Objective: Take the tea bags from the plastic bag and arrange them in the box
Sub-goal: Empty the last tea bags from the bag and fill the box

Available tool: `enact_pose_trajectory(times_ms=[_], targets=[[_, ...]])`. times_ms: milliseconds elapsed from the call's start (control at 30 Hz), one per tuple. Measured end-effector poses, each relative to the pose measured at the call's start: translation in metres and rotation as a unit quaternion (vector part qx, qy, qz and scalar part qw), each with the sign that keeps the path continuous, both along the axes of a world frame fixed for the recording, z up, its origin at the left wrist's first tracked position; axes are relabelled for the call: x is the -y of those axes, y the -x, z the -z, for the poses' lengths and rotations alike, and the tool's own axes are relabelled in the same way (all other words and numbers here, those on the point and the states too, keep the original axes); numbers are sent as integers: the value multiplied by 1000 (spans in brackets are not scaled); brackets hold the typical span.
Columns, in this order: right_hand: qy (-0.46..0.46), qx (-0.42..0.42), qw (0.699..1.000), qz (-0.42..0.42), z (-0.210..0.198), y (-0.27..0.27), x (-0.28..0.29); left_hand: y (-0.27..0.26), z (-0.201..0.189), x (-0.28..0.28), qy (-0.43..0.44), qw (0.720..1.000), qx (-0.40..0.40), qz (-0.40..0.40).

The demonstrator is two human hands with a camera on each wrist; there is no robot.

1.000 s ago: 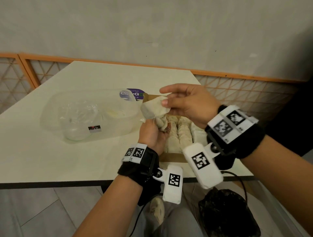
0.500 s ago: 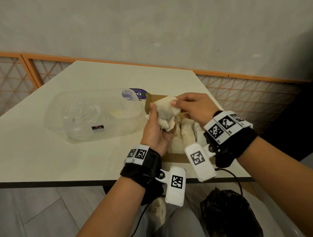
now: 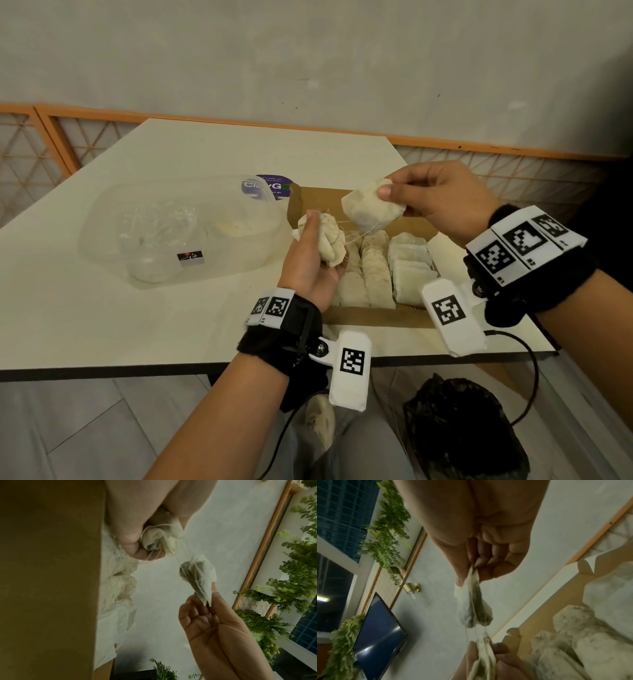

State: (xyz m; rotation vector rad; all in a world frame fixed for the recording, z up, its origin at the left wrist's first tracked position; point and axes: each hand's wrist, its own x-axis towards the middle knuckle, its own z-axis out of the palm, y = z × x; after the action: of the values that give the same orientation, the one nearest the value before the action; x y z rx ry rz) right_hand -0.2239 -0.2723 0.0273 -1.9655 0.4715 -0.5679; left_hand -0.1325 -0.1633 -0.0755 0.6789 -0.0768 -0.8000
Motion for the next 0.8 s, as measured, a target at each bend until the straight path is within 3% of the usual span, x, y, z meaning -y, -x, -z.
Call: enact_pose_trajectory(times_ms=[133,233,467,700,800], targets=[[38,14,998,38,-6,4,11,1,-5,-2,8,998,-57,-25],[87,-21,995,54,-7,7,21,1,-7,-4,49,993,-105,-32],[180,-119,975,54,10,10,37,-5,-10,-7,92,989,-113,-29],[208,-164,961,-74,-6,19,25,-19,-28,-9,134,987,-93,-12],[187,-174,960,-114,-10,18,20,-21,-34,-5,76,996,-38,-3]])
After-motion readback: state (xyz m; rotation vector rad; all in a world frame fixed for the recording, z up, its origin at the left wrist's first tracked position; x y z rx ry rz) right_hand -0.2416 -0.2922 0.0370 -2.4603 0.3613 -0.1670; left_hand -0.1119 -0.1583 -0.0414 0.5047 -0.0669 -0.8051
